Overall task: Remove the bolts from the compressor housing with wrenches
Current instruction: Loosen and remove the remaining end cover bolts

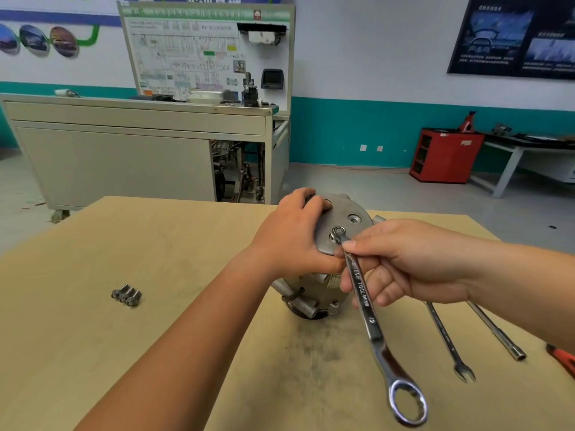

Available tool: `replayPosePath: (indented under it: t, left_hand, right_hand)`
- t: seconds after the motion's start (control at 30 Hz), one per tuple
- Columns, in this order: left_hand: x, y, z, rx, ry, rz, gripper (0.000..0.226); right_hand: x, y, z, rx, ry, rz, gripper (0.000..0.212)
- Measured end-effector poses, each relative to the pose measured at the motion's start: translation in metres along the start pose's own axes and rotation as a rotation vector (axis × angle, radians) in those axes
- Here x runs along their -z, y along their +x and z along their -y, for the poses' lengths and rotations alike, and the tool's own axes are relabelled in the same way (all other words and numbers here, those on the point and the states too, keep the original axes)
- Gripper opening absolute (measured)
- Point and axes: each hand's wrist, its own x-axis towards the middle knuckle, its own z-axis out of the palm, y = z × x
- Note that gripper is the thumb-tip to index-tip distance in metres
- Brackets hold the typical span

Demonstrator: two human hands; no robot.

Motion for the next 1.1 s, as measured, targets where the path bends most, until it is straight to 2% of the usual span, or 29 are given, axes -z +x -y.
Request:
replayPosePath:
  t: [0.13, 0.3, 0.37, 0.47, 0.53, 0.6, 0.67, 0.73, 0.8, 0.87, 0.97, 1.1]
  left_hand:
    - [0.0, -0.001, 0.0, -0.011, 0.013, -0.016, 0.101]
    - [-0.001, 0.0, 0.004, -0.007, 0.019, -0.018, 0.088]
    - [-0.002, 0.0, 0.005, -0.006, 0.019, -0.008, 0.087]
    - [-0.002, 0.001, 0.005, -0.013, 0.019, 0.002, 0.088]
    - [-0.002, 0.002, 0.005, -0.018, 0.022, -0.002, 0.087]
    - [-0.003, 0.002, 0.004, -0.02, 0.023, -0.002, 0.087]
    - [-0.002, 0.002, 0.005, -0.02, 0.024, 0.004, 0.086]
    - [-0.002, 0.001, 0.006, -0.02, 0.02, 0.005, 0.086]
    - [-0.001, 0.0, 0.007, -0.016, 0.018, 0.004, 0.086]
    - [-0.001, -0.001, 0.007, -0.011, 0.015, 0.006, 0.086]
    - [-0.001, -0.001, 0.008, -0.012, 0.015, 0.008, 0.087]
    - [-0.001, -0.001, 0.007, -0.007, 0.011, 0.002, 0.088]
  right_hand:
    - [0.01, 0.001, 0.004, -0.044, -0.176, 0.031, 0.023]
    - [0.034, -0.001, 0.024, -0.149, -0.597, 0.039, 0.029]
    - [0.045, 0.0, 0.036, -0.168, -0.806, -0.007, 0.031]
    - [0.062, 0.009, 0.049, -0.025, -1.155, -0.197, 0.031]
    - [0.067, 0.014, 0.052, 0.099, -1.245, -0.259, 0.019]
    - [0.072, 0.014, 0.05, 0.144, -1.243, -0.258, 0.011]
    - [0.077, 0.009, 0.046, 0.144, -1.164, -0.279, 0.012]
    - [0.08, 0.003, 0.039, 0.147, -0.999, -0.325, 0.016]
    - [0.076, -0.003, 0.03, 0.132, -0.722, -0.354, 0.015]
    - [0.065, -0.008, 0.02, 0.103, -0.554, -0.324, 0.013]
    - [0.048, -0.013, 0.009, 0.056, -0.53, -0.258, 0.014]
    - [0.023, -0.016, -0.001, 0.053, -0.313, -0.171, 0.021]
